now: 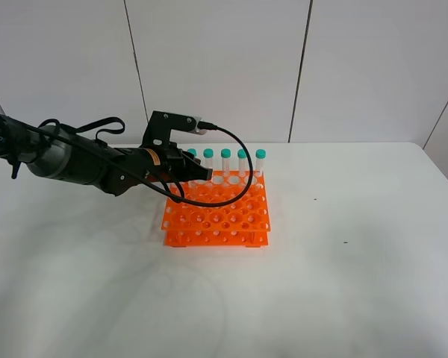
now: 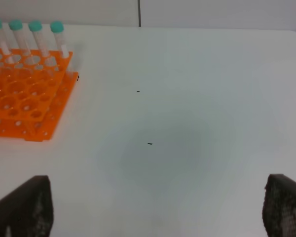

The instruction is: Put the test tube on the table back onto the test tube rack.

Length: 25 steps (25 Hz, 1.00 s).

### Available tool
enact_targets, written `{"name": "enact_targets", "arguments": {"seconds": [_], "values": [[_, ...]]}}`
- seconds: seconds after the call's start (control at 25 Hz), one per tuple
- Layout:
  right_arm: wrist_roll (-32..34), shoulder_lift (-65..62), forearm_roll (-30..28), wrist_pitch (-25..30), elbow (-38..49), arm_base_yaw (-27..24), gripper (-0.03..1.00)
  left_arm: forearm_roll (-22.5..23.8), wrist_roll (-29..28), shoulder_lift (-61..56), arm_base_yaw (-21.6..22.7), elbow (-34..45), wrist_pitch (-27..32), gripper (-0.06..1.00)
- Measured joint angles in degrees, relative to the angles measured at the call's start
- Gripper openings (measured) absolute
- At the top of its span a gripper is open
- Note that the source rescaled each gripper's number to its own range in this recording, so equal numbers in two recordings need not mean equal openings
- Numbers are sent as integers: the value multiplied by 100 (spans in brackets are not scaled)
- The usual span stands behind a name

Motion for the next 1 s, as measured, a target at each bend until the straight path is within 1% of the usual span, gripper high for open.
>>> {"name": "enact_targets", "arguments": {"seconds": [0.08,0.16,0.32,0.6,0.72,0.76,0.8,0.84,0.88,0.92,1.0], "values": [[0,0,0,0,0,0,92,0,0,-10,-7,0,0,26],[0,0,0,0,0,0,92,0,0,-37,-13,0,5,31],[0,0,0,0,0,0,92,0,0,-226,-13,0,48,34],[0,0,0,0,0,0,92,0,0,-849,-13,0,161,34],[0,0,0,0,0,0,92,0,0,-1325,-13,0,402,34],[0,0,0,0,0,0,92,0,0,-1517,-13,0,515,35],[0,0,0,0,0,0,92,0,0,-1683,-25,0,636,39],[0,0,0,0,0,0,92,0,0,-1844,-33,0,782,45],[0,0,0,0,0,0,92,0,0,-2058,-52,0,1023,58],[0,0,0,0,0,0,92,4,0,-2200,-80,0,1262,69],[0,0,0,0,0,0,92,4,-5,-2492,-124,0,1765,87]]}}
